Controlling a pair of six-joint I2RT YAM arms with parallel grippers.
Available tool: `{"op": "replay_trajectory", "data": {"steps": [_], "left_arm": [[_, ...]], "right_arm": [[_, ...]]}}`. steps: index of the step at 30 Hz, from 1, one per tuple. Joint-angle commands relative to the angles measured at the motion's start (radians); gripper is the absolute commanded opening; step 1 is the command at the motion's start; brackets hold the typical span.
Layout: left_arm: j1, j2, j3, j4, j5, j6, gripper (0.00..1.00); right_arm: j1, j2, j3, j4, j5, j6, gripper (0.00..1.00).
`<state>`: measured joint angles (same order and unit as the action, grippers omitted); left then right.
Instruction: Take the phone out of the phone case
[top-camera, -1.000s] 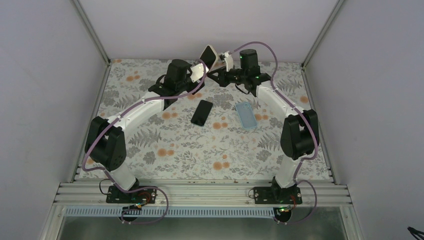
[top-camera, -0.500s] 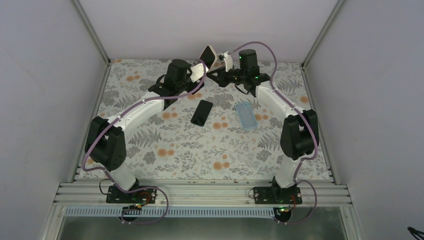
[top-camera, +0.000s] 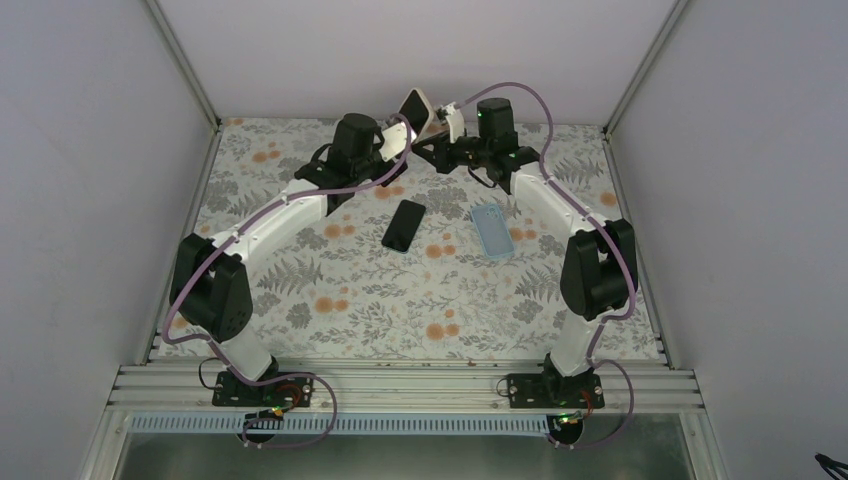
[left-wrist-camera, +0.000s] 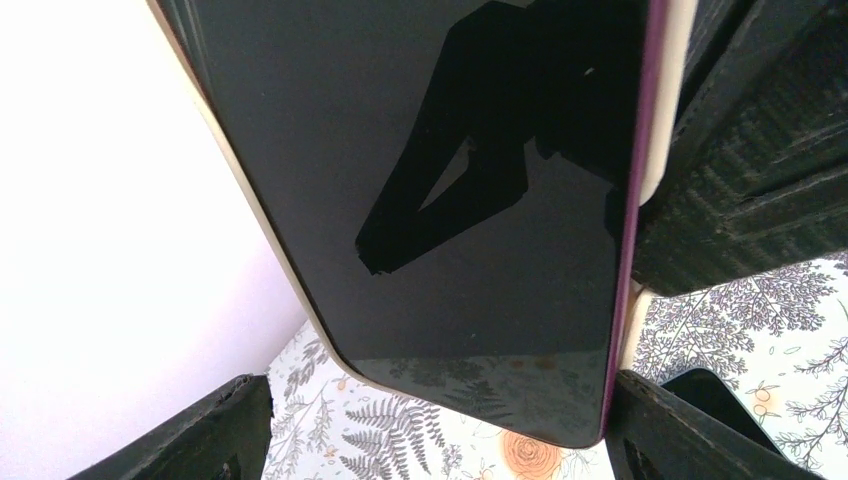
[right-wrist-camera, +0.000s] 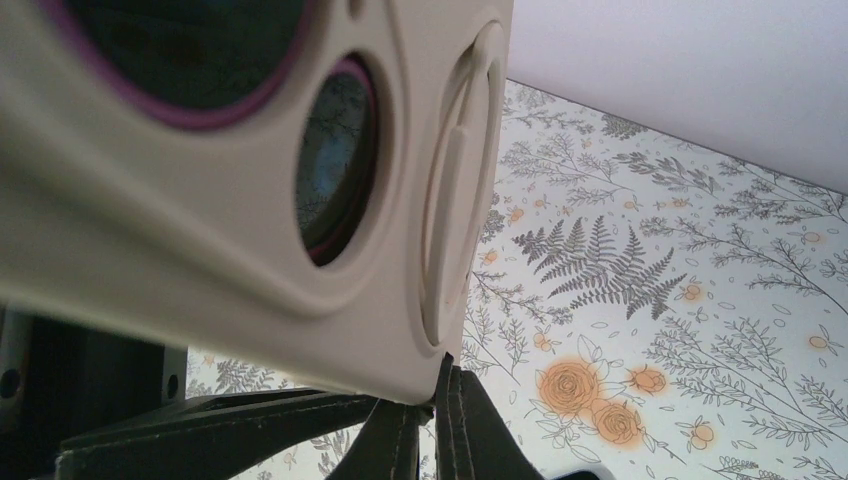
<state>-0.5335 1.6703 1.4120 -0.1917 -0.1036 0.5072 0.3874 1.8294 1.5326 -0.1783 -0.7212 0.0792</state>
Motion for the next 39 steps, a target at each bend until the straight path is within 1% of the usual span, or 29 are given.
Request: {"op": "replay_trajectory", "data": {"steps": [1, 5, 13, 19, 29, 33, 39], "left_arm": [[0.036, -0.09, 0.104, 0.202, -0.112, -0.033, 0.81], [0.039, -0.091, 0.121, 0.193, -0.116, -0.034, 0.81], [0.052, -0.085, 0.116, 0.227, -0.145, -0.012, 0.82], [0.059, -0.074, 0.078, 0.303, -0.193, 0.036, 0.8], [0.06, -0.048, 0.036, 0.387, -0.213, 0.042, 0.76], [0.051, -0.043, 0.03, 0.378, -0.168, 0.023, 0.76], [0.051, -0.04, 0.036, 0.307, -0.053, -0.047, 0.76]], "right_arm": [[0.008, 0.018, -0.038, -0.165, 0.027, -0.043, 0.04], [0.008, 0.022, -0.052, -0.158, 0.026, -0.042, 0.04], [0.007, 0.026, -0.057, -0.156, 0.016, -0.038, 0.04], [0.007, 0.027, -0.059, -0.154, -0.003, -0.031, 0.04], [0.011, 0.028, -0.059, -0.154, -0.018, -0.025, 0.04], [0.013, 0.038, -0.05, -0.156, -0.021, -0.025, 0.04], [0.012, 0.01, -0.072, -0.144, -0.02, -0.014, 0.04]]}}
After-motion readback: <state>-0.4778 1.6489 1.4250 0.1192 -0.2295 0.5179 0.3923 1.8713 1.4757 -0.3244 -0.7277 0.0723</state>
